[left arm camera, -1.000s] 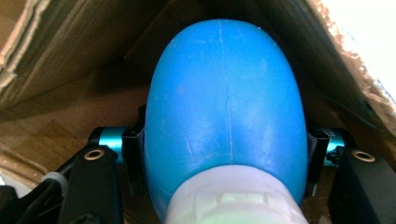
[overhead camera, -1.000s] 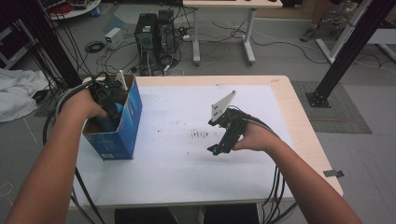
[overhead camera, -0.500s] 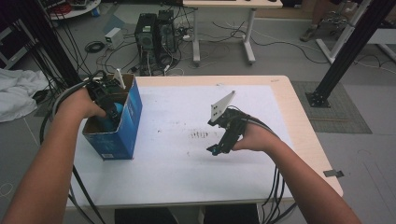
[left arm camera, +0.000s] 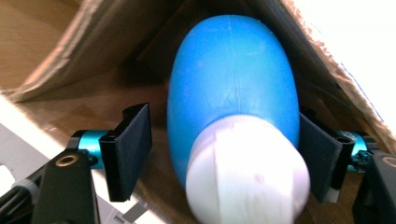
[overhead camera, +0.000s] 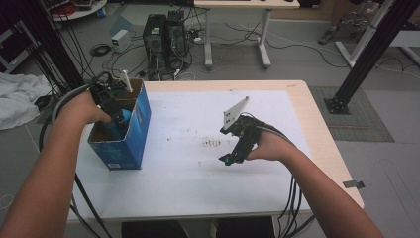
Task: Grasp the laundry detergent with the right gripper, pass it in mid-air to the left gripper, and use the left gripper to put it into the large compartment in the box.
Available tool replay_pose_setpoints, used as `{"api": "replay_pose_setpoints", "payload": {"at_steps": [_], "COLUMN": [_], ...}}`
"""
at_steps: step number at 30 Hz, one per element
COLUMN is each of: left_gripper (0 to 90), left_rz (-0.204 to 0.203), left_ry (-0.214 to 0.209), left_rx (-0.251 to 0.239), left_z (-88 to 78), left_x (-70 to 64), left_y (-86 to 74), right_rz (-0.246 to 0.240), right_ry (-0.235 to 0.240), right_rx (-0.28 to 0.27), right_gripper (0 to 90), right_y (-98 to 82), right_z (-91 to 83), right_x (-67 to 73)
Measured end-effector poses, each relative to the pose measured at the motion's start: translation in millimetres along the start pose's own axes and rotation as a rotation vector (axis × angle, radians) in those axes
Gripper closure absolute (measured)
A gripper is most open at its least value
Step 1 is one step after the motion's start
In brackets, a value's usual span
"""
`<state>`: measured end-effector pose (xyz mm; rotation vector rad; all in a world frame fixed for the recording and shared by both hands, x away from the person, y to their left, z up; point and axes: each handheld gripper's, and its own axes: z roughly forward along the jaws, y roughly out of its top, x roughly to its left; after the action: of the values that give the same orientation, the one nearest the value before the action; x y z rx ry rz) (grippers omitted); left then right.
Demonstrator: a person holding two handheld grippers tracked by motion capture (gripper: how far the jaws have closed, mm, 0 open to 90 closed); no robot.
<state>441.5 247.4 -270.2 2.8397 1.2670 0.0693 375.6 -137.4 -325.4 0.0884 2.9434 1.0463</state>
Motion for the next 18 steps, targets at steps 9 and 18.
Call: {"api": "replay_pose_setpoints", "payload": {"at_steps": [9, 18], "left_gripper": [24.2, 19.9], "left_rz": [0.006, 0.019], "left_ry": [0.001, 0.034], "left_rx": [-0.020, -0.036], "left_z": [-19.1, -40.5], "left_x": [-4.3, -11.0], "left_y": [-5.5, -8.5], "right_rz": [-0.002, 0.002], "right_ry": [-0.003, -0.010], "right_rx": [-0.004, 0.003], "right_gripper": [2.8, 2.8], "right_y": [1.8, 2.0], "right_z": [-2.0, -9.3], "right_x": [-1.6, -2.5]}}
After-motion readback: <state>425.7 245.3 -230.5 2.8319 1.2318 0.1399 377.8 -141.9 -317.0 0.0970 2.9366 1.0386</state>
